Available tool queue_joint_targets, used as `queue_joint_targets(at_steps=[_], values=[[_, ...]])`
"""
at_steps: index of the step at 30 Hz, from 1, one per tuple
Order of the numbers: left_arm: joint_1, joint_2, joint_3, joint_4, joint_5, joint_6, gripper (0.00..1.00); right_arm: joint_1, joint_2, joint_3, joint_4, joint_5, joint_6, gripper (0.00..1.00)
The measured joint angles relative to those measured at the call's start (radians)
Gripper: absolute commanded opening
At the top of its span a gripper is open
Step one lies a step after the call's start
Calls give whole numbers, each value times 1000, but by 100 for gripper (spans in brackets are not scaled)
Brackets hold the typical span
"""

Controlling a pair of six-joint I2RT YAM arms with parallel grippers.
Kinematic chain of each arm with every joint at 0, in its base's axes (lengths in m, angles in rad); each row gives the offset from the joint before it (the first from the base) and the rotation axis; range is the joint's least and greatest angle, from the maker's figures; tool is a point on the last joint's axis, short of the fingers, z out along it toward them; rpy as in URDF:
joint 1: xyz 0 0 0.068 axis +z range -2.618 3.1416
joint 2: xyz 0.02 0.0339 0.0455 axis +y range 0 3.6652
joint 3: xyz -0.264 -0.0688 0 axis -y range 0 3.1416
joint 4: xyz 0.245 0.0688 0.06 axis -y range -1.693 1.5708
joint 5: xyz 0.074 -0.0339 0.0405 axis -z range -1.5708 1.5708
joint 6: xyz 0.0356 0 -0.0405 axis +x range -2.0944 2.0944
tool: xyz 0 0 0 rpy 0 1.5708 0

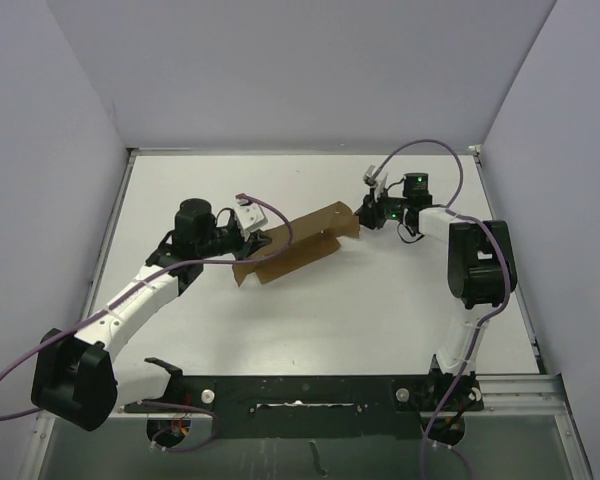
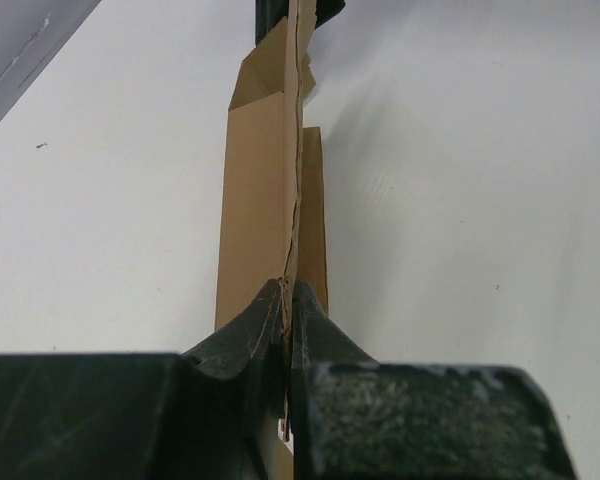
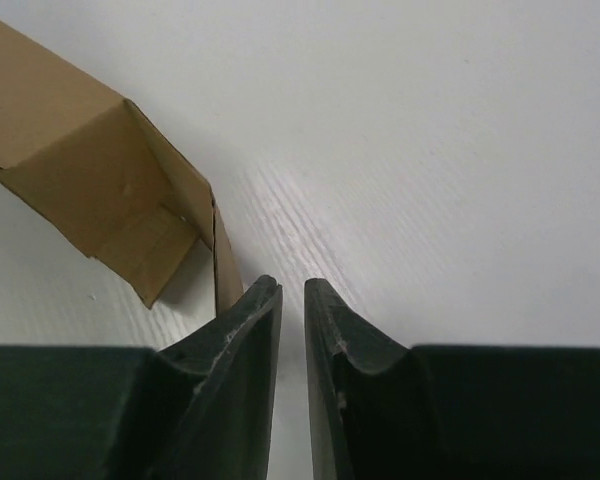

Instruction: Fold the paper box

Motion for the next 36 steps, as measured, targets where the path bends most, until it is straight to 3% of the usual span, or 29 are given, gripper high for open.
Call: queue_joint_targets(at_steps=[7,21,36], values=[[18,0,1,1,34,-26,0,65,22,26,-13,-115,-64,22],[32,0,1,2,56,-48,0,28,16,17,-149,-256,-175,37],[39,1,1,2,78,-51,0,18,-47,-133,41,-299,-11,48]])
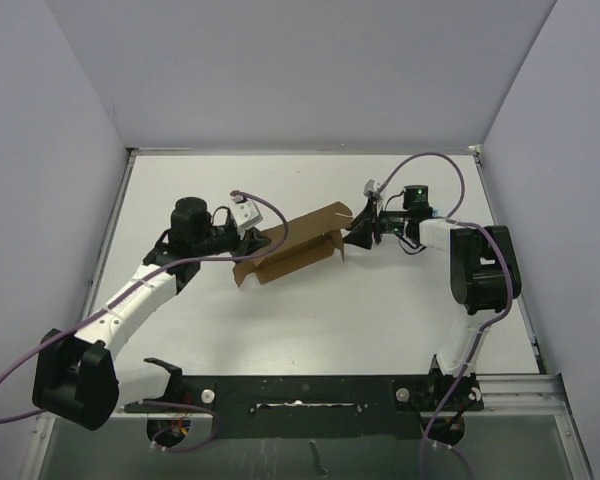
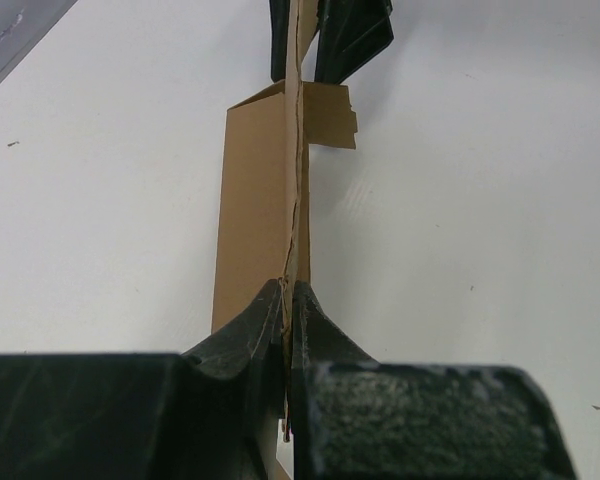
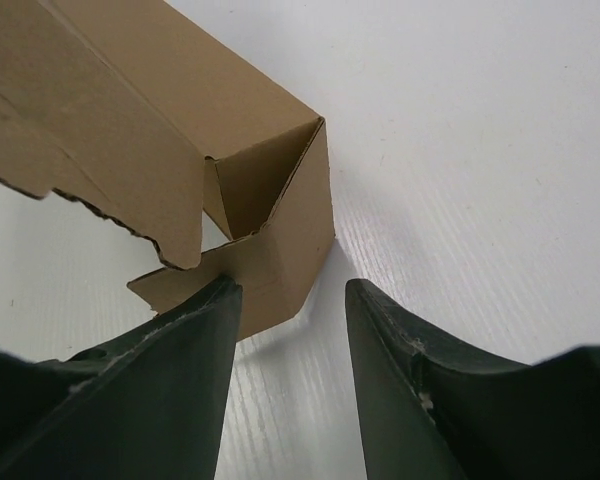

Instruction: Fold the paper box

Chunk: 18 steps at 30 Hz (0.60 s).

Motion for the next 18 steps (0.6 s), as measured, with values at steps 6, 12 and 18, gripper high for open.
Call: queue_joint_targets(at_steps=[6,12,18], values=[[0,13,0,0,16,-9,0,12,-8,-26,93,8,29,52],[7,21,0,0,30,-23,0,33,-24,-68,175,33,49,53],[18,28,1,1,46,-34,0,53,-31,-113,285,63,77,53]])
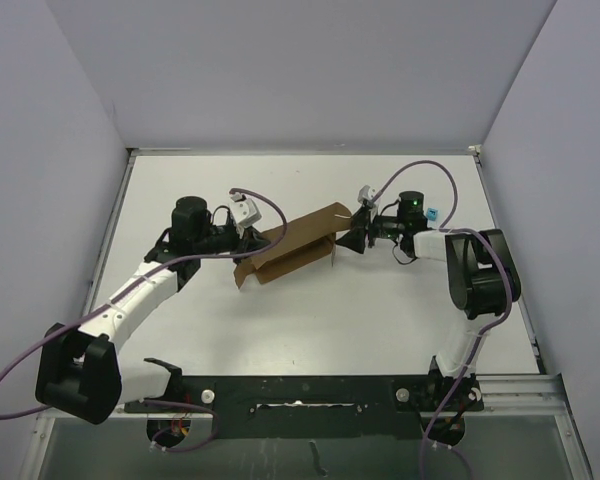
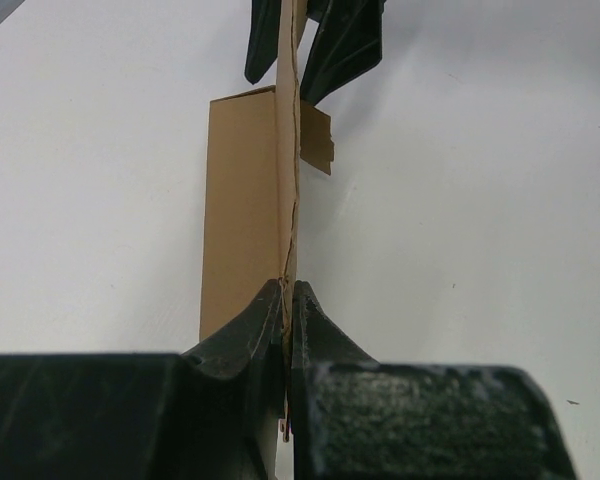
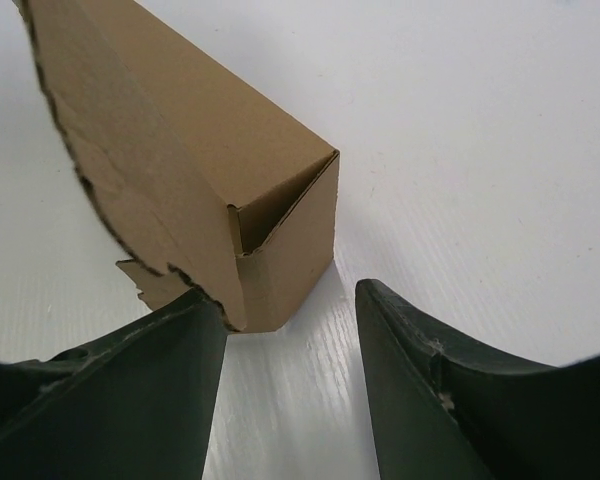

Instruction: Fold the paper box

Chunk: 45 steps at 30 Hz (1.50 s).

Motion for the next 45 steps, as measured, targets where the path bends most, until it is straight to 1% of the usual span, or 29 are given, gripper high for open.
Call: queue_joint_targets(at_steps=[6,11,15,18,21,32,38,42,45], values=[[9,11,0,2,10,-13,0,15,-2,-67,148,47,81,53],[16,21,2,7,20,-18,0,28,3,-92,288,83,159,53],[21,29,5,7,27,-28,0,34,47,-97,435,105,213,52],[25,33,8,8,32,-35,0,38,84,-100,495,117,235,53],[29,41,12,10,38,-40,0,48,115,-100,532,127,246,56],[41,55,16,13,65,-63,0,63,162,-105,662,124,284,62],[45,58,21,14,78,-69,0,85,168,-106,690,124,287,65],[47,65,23,14,84,-73,0,94,168,-106,709,125,288,64],[48,69,23,14,89,-79,0,101,175,-105,727,126,290,60]])
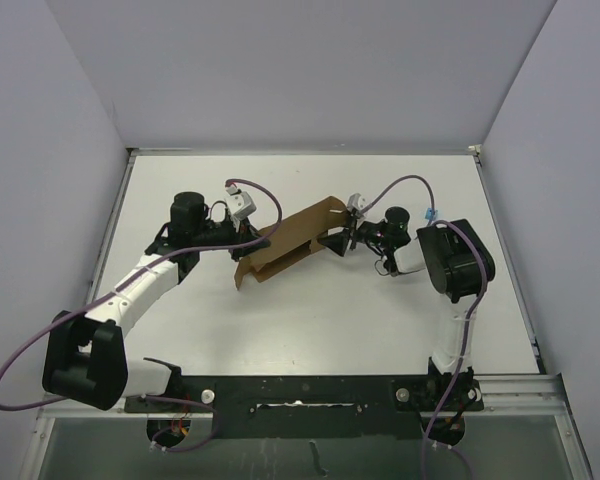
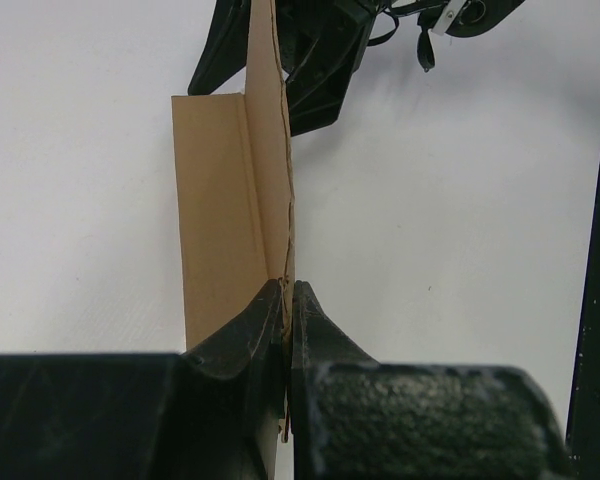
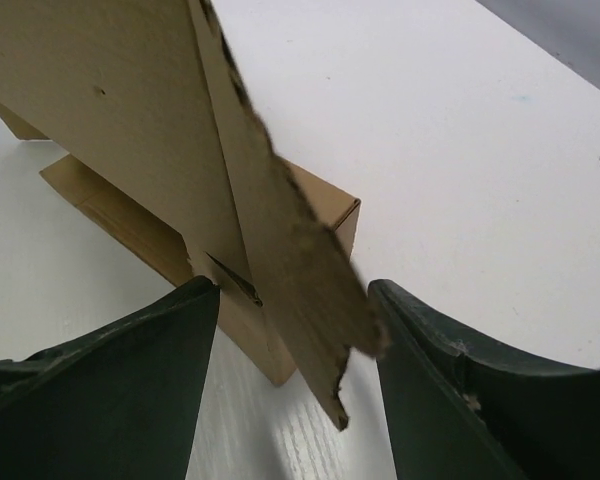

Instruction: Fold the paper box

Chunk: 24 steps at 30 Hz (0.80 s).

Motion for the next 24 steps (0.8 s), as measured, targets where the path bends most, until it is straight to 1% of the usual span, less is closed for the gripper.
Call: queue_joint_targets(at_steps=[5,14,20,24], values=[[0,3,0,0,7,-8,0,12,28,0,10,3,9,49],[5,11,0,6,21,-29,0,30,28,0,14,39,8,30],[6,11,0,21,32,-56,0,35,28,0,16,58,14,26],[11,11,0,31,42,-76,0,37,28,0,16,72,22,14]])
